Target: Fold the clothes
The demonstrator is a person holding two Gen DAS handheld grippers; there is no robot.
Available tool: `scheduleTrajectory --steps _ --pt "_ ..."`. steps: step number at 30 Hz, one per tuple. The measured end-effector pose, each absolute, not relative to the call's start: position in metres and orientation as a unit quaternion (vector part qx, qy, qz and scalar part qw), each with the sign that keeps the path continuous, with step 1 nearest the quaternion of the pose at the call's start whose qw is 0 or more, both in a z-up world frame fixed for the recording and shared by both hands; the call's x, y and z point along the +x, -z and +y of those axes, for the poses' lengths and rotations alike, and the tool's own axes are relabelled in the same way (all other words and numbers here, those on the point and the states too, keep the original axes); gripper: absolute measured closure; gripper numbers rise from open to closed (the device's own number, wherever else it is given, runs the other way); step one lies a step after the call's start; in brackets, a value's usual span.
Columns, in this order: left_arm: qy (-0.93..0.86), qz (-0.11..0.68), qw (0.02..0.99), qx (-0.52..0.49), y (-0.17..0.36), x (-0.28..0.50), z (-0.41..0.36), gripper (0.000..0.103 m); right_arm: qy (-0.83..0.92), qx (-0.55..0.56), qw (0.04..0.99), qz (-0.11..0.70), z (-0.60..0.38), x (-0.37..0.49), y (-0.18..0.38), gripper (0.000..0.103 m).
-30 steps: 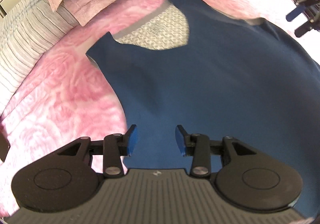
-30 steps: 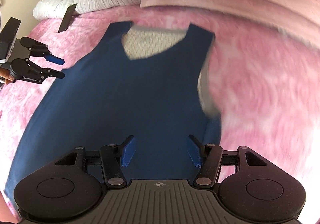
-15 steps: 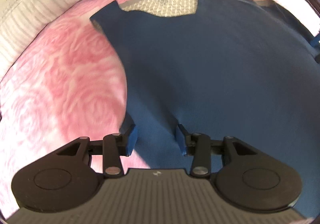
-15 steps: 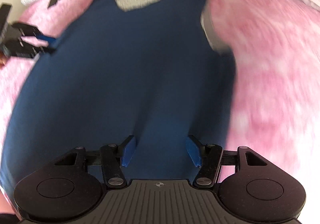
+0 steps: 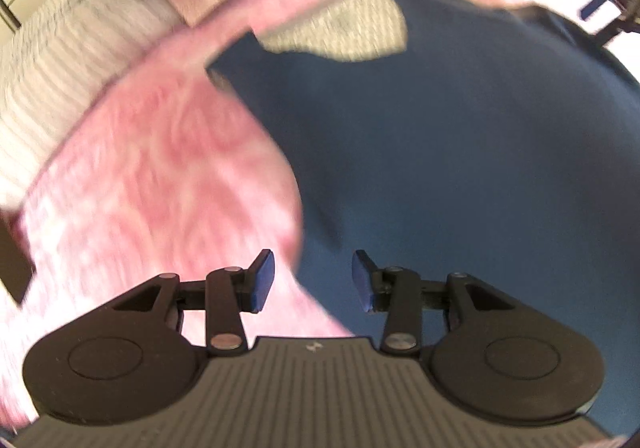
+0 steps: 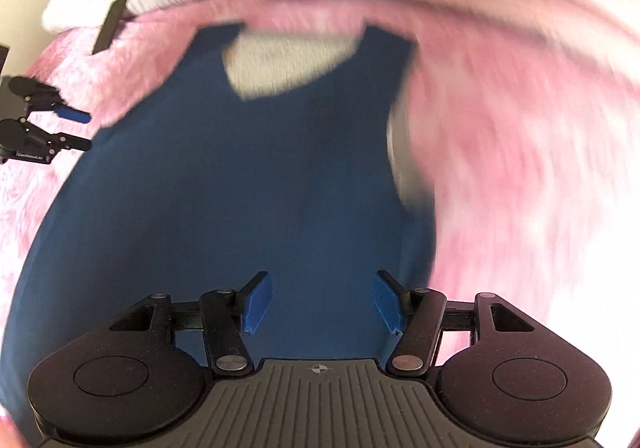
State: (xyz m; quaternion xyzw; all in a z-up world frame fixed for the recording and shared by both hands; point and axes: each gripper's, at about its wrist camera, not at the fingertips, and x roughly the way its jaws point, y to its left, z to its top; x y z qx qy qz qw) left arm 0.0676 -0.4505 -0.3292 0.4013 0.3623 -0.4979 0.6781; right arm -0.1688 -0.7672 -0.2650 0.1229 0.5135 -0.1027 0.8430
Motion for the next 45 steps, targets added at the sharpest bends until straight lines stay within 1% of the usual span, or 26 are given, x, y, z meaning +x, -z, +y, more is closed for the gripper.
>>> scheduleTrajectory --steps 7,11,15,17,26,27,28,29,30,31,32,36,39,41,45 --pt "0.501 0.322 0.693 0.405 0.319 0.119 -0.527 0.065 0.06 0.017 0.863 0.501 -0.832 -0.058 0.251 0.043" --pt "0.494 0.31 0.703 0.407 0.321 0.151 -0.569 0.059 0.045 -0.021 0.862 0.505 -0.864 -0.017 0.264 0.044" --pt "0.499 0.324 0.684 0.422 0.336 0.173 -0.603 0.059 0.044 -0.029 0.853 0.519 -0.892 0.02 0.282 0.044" --pt "0.504 0.336 0.667 0.433 0.344 0.181 -0.616 0.061 0.035 -0.029 0.852 0.522 -0.902 0.03 0.287 0.044" --pt "0.52 0.37 0.621 0.454 0.364 0.199 -0.63 0.063 -0.003 -0.042 0.83 0.556 -0.916 0.057 0.307 0.044" --pt "0.522 0.375 0.617 0.456 0.366 0.2 -0.632 0.066 -0.006 -0.04 0.826 0.562 -0.917 0.059 0.31 0.047" --pt "0.524 0.38 0.614 0.452 0.367 0.2 -0.633 0.076 -0.009 -0.033 0.822 0.569 -0.918 0.059 0.314 0.067" --pt "0.526 0.375 0.611 0.457 0.367 0.195 -0.633 0.083 -0.01 -0.027 0.816 0.577 -0.919 0.062 0.318 0.075" --pt "0.527 0.37 0.609 0.463 0.367 0.191 -0.633 0.086 -0.004 -0.023 0.817 0.576 -0.919 0.062 0.317 0.082" --pt "0.528 0.364 0.607 0.469 0.367 0.187 -0.633 0.093 0.002 -0.021 0.819 0.574 -0.919 0.061 0.316 0.097" --pt "0.527 0.353 0.608 0.477 0.368 0.182 -0.631 0.102 0.008 -0.018 0.82 0.572 -0.92 0.061 0.315 0.101" --pt "0.535 0.321 0.624 0.471 0.354 0.162 -0.609 0.102 0.015 -0.06 0.833 0.551 -0.902 0.044 0.292 0.102" --pt "0.544 0.297 0.637 0.458 0.336 0.138 -0.576 0.102 0.021 -0.093 0.844 0.528 -0.882 0.022 0.265 0.102" --pt "0.557 0.28 0.631 0.462 0.32 0.11 -0.55 0.102 0.022 -0.106 0.851 0.514 -0.864 0.001 0.245 0.102" --pt "0.581 0.245 0.618 0.469 0.288 0.056 -0.498 0.102 -0.011 -0.17 0.845 0.507 -0.799 -0.061 0.213 0.102"
